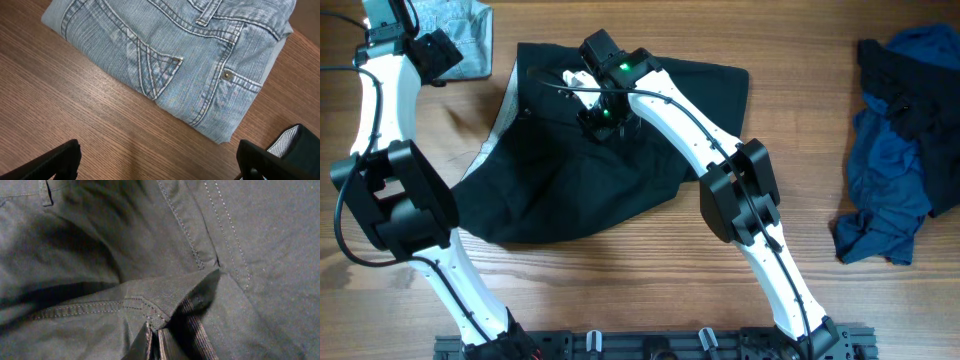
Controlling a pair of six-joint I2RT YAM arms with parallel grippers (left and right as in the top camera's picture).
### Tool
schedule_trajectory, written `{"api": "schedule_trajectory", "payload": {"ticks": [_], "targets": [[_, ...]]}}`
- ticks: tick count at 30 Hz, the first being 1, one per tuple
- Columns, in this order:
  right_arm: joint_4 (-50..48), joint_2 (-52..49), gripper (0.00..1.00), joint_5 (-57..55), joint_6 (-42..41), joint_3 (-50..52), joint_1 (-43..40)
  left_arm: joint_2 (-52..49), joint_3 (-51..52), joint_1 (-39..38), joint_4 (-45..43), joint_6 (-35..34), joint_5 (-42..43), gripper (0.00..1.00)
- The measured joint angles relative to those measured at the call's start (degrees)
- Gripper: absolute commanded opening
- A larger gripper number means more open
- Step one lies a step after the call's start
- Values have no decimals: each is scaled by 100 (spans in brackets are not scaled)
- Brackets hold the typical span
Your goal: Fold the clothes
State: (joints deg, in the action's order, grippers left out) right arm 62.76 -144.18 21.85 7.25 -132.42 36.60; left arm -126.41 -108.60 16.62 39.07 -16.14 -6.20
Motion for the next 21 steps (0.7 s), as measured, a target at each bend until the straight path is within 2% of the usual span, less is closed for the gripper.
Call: {"api": "schedule_trajectory", "payload": {"ticks": [13,21], "targets": [[664,136,4,-4,-704,0,-59,0,0,0,0,0,0,100],[1805,1071,4,-4,-1672,-2,-343,0,0,0,0,0,0,100]]}}
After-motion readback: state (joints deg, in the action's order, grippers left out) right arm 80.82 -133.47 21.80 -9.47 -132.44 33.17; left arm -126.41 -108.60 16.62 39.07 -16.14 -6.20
